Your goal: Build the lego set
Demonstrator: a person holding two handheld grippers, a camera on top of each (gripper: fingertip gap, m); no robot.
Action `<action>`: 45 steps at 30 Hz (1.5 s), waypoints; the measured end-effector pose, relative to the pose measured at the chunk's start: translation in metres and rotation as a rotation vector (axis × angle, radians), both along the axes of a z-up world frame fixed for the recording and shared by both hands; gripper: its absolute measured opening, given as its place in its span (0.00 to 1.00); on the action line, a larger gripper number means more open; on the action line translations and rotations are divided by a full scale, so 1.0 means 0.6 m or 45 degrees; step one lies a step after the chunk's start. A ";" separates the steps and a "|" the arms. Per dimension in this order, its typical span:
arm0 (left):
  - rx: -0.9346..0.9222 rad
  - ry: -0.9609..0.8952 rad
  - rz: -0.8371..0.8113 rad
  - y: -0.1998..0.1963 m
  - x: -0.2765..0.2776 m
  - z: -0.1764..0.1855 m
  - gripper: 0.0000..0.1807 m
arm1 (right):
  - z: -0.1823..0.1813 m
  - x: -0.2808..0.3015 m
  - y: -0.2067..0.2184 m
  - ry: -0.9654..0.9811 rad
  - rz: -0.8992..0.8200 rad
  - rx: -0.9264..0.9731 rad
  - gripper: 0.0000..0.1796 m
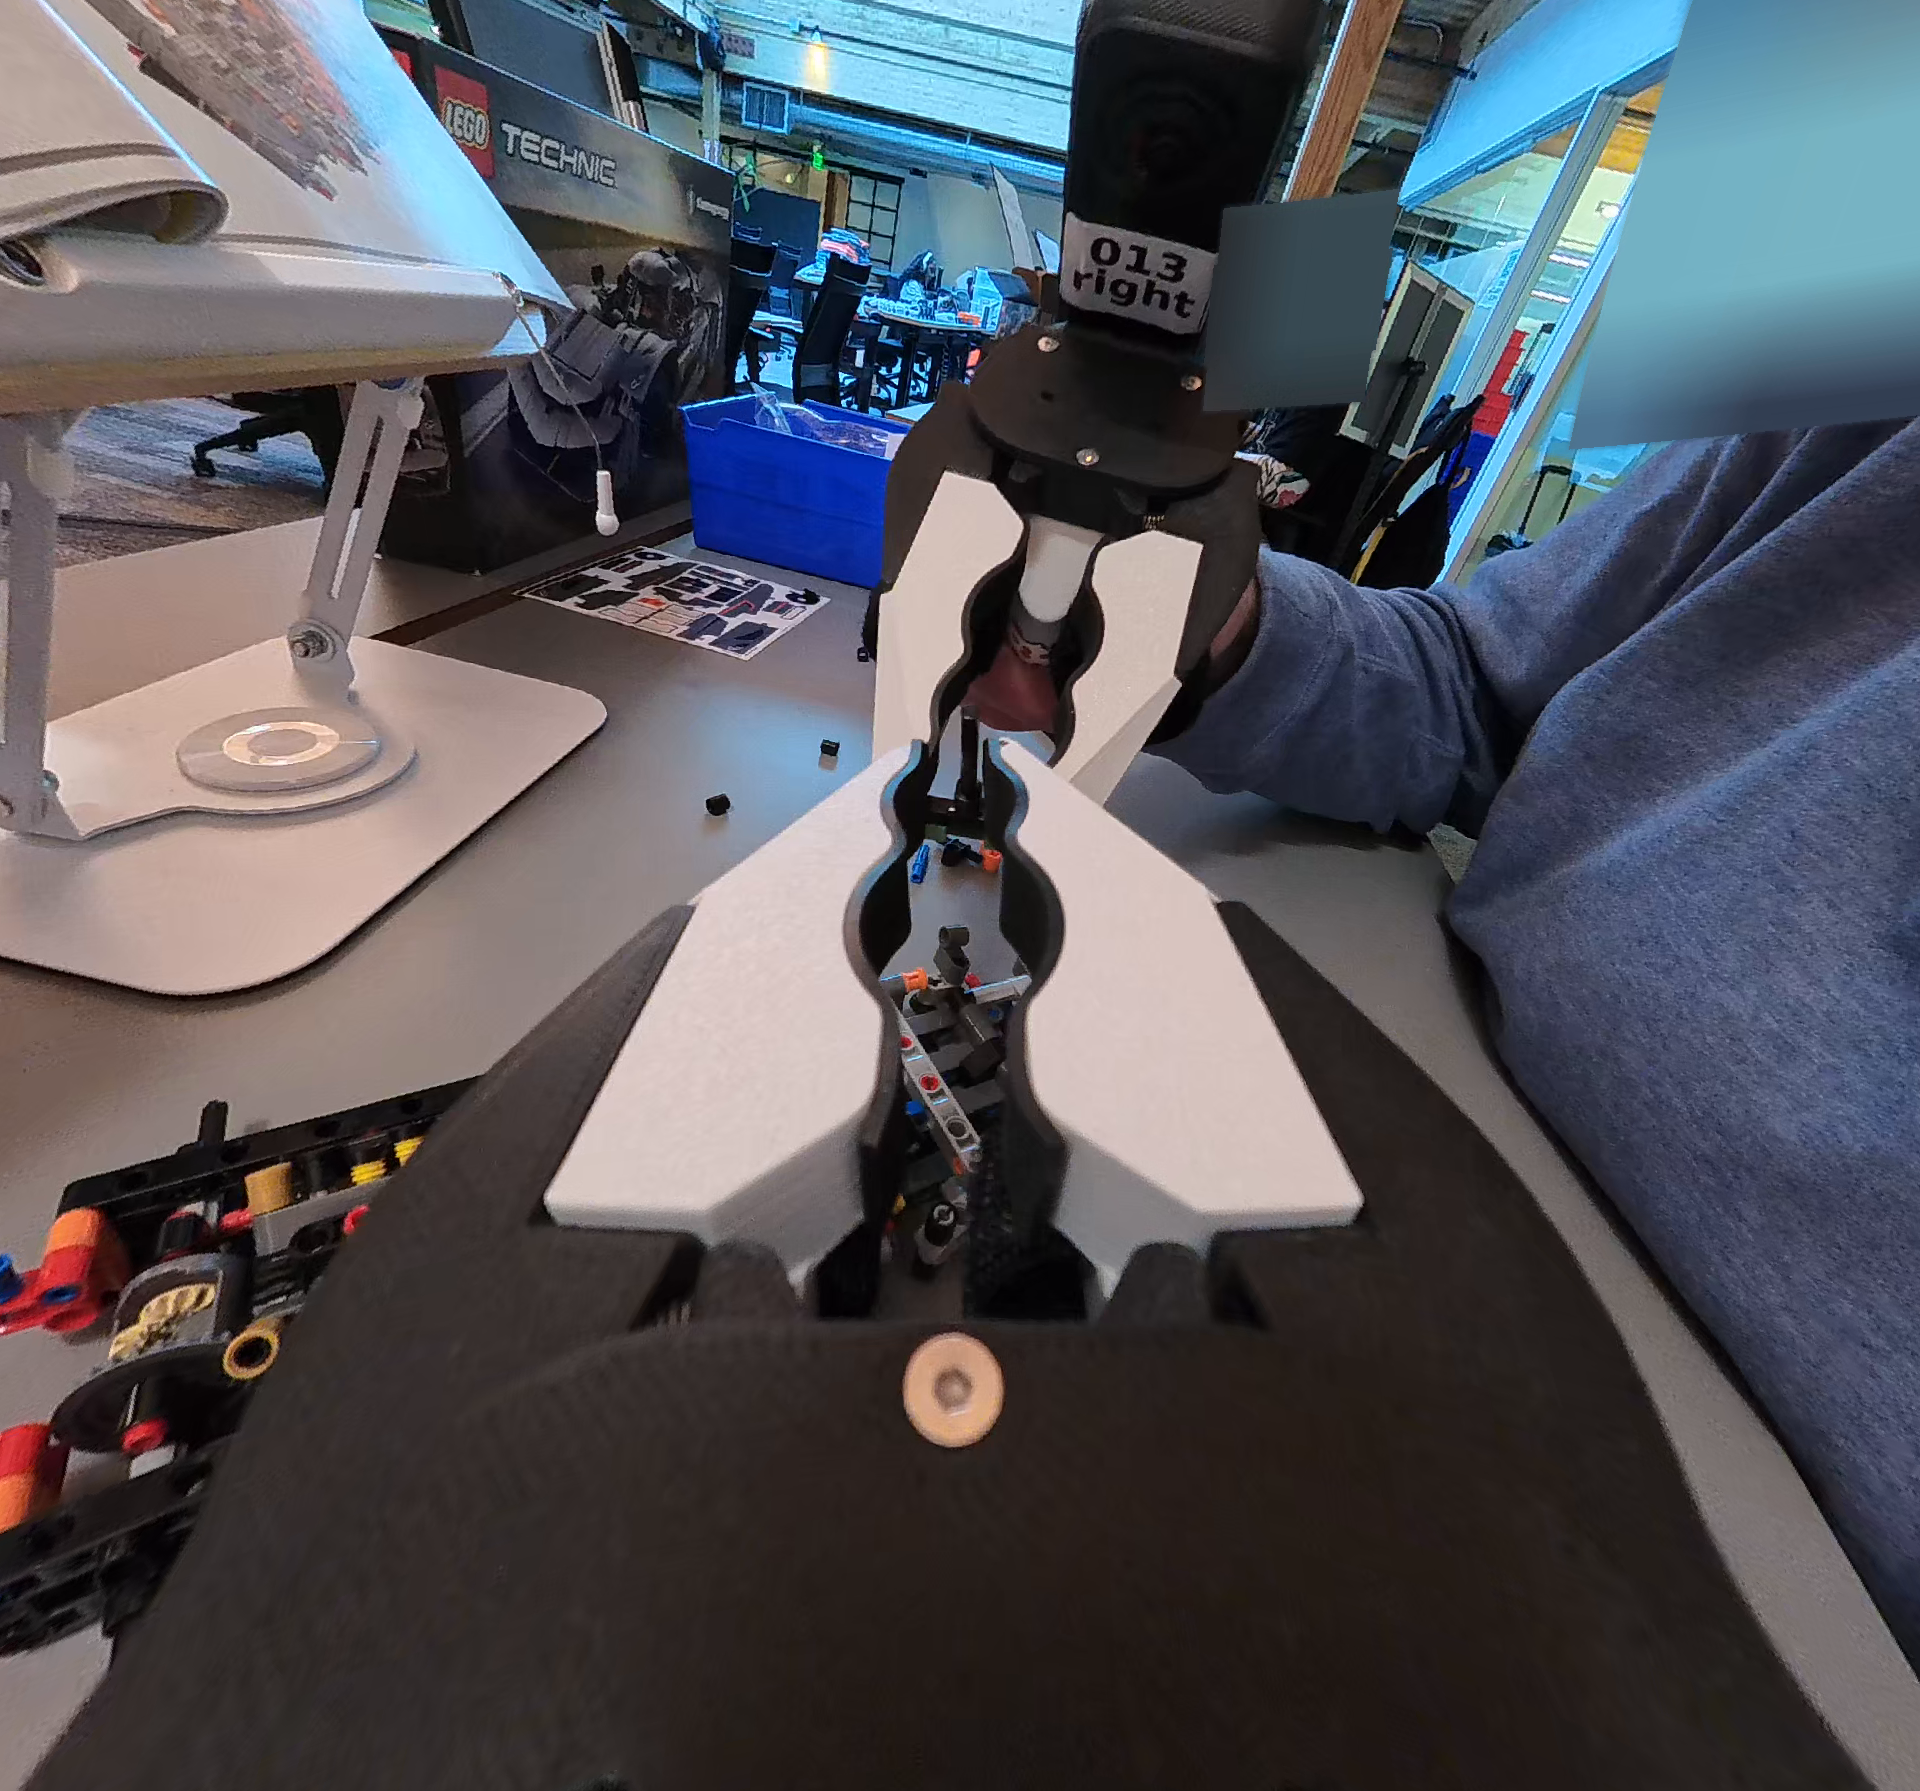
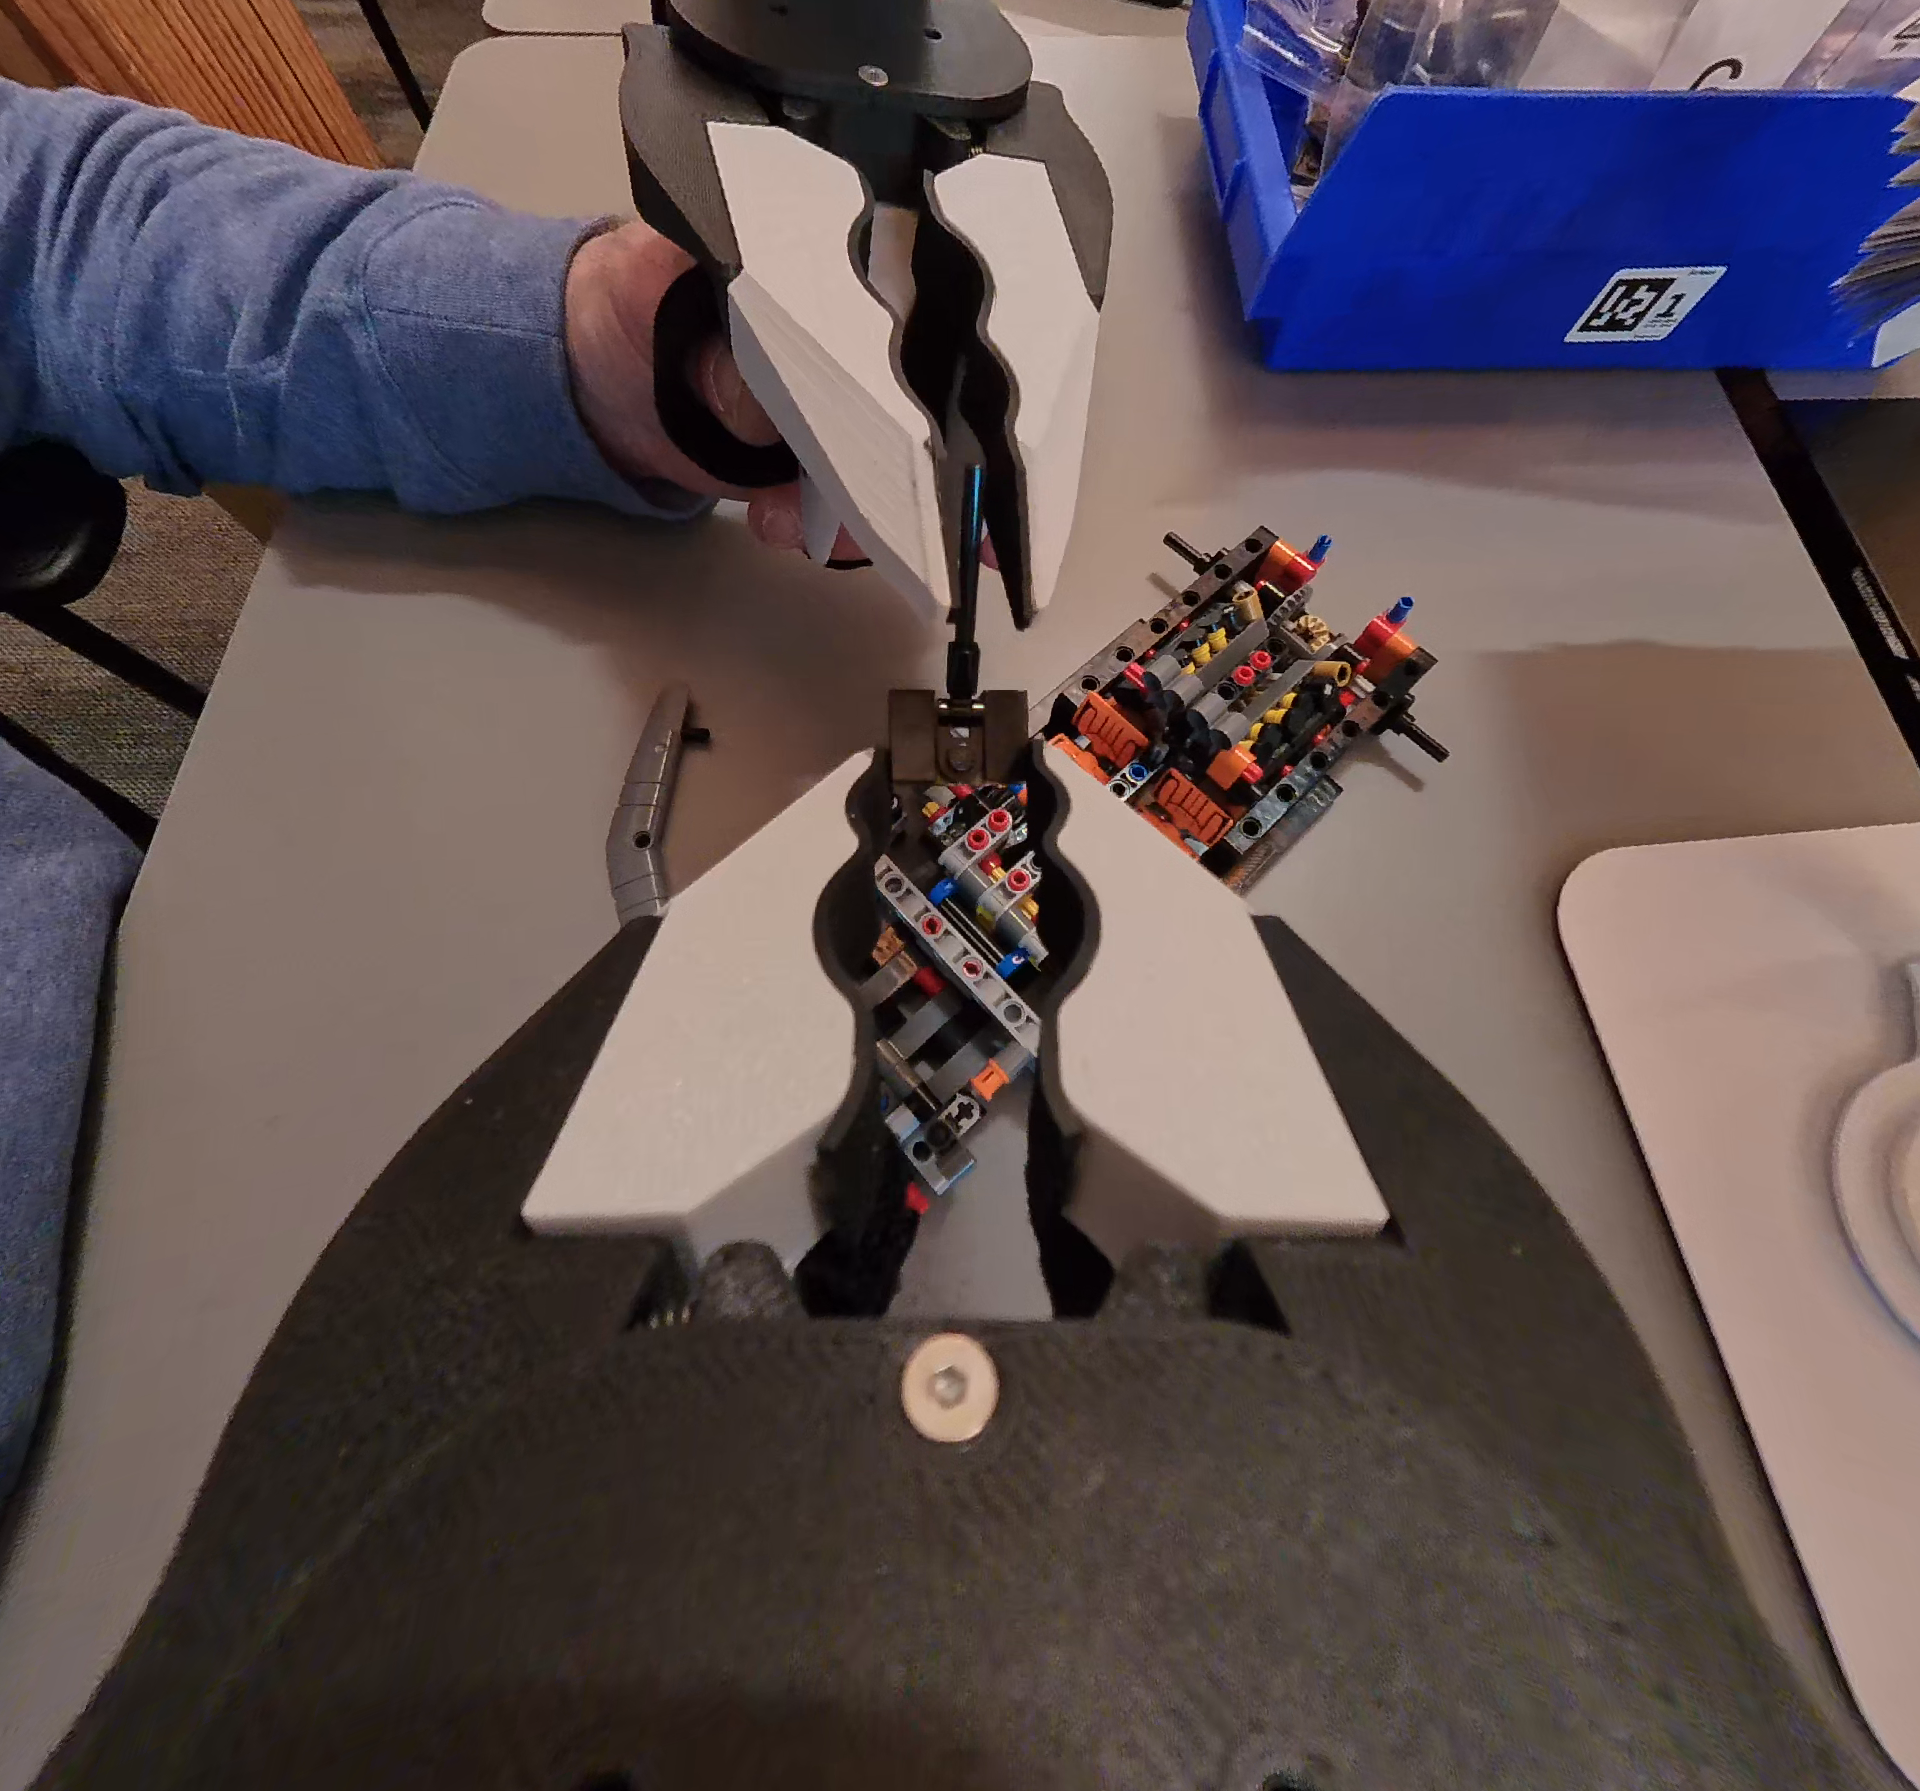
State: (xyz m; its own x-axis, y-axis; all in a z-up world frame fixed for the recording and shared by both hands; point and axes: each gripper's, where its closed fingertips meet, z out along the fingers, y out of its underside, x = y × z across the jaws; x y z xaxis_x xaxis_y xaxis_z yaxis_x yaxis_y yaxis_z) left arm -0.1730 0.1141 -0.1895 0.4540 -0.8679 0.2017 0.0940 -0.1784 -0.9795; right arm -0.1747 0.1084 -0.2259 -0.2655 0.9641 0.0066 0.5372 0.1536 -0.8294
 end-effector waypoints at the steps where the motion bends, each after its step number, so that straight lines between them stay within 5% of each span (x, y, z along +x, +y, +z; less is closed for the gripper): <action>1: -0.001 0.002 0.000 0.000 0.000 0.000 0.04 | 0.000 0.000 0.000 0.000 0.001 -0.003 0.13; 45: 0.074 -0.017 0.016 -0.001 0.023 0.024 0.00 | 0.033 0.025 0.008 0.047 -0.102 0.173 0.13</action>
